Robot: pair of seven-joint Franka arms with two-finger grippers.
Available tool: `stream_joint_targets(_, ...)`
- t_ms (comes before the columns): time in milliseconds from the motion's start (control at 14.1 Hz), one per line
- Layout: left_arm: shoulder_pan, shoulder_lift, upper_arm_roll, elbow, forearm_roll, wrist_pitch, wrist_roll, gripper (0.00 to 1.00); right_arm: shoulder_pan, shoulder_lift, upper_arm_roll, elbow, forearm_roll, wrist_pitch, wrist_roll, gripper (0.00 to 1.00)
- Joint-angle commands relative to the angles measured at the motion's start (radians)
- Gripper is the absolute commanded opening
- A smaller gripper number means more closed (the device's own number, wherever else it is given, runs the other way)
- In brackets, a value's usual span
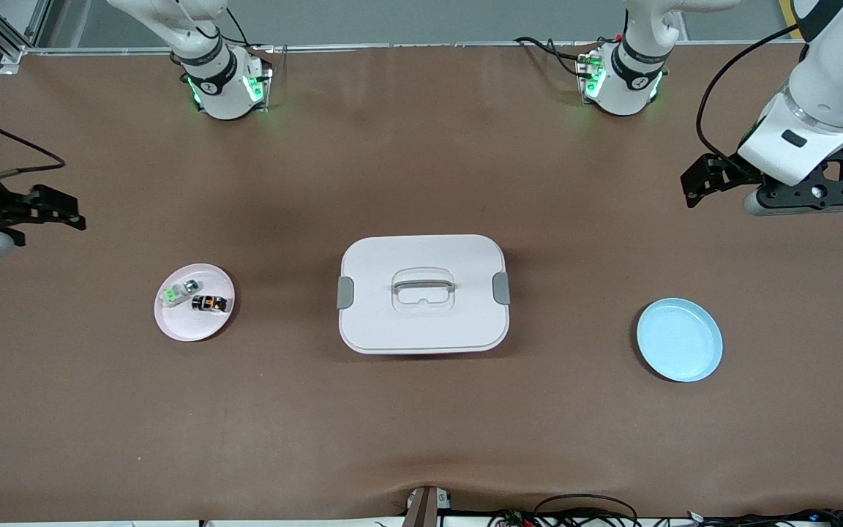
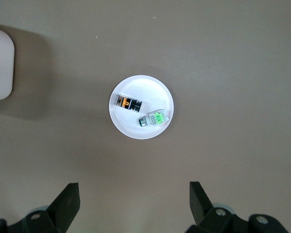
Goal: Transfer orange switch to right arm and place
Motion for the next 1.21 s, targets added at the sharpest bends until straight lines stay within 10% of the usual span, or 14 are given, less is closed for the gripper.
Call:
stream_joint_targets(0, 0.004, -0.004, 0.005, -0.003, -0.017, 0.011, 0.005, 1.0, -0.008, 0.012, 0.015, 0.047, -0.018, -0.032, 0.081, 1.0)
stream_joint_targets(498, 0.008, -0.009, 0.007, -0.02, -0.02, 0.01, 0.005, 1.0, 0.007, 0.008, 0.025, 0.05, -0.052, -0.02, 0.373, 1.0)
stream_joint_targets(1139, 0.025, -0.017, 0.008, -0.021, -0.043, 0.002, 0.021, 1.0, 0.058, -0.037, -0.033, 0.036, -0.046, -0.035, 0.223, 1.0)
